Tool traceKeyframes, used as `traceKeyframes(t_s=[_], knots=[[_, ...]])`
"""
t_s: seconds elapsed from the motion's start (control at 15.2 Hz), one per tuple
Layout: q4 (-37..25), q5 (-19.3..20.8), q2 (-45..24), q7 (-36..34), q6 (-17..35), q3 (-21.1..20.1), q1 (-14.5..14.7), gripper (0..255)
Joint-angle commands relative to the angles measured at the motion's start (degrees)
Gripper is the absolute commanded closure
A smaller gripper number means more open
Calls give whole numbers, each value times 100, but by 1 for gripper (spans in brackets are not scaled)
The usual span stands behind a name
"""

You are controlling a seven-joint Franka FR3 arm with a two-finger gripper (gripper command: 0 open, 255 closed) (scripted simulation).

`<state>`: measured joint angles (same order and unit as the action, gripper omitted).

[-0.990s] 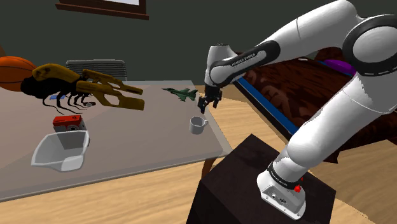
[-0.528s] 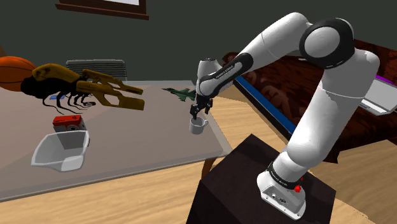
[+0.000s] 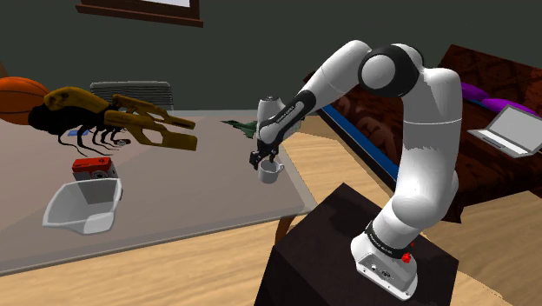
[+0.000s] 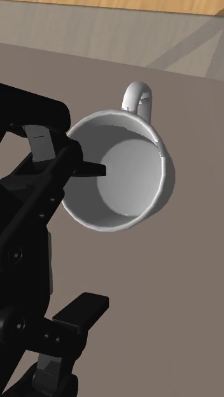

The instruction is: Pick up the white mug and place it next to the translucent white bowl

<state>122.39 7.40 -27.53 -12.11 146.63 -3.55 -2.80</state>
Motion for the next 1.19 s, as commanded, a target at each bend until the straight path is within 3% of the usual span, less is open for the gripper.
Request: traceKeyframes(t_s=[0.0, 0.46, 0.92, 0.99, 1.12], knots=[[-145, 34, -244, -19, 106, 32, 13, 0], [-230, 99, -694, -65, 470, 94, 42, 0], [-231, 99, -693, -65, 469, 94, 42, 0], [-231, 99, -693, -65, 469, 94, 42, 255], [-231, 99, -693, -65, 469, 94, 42, 255]])
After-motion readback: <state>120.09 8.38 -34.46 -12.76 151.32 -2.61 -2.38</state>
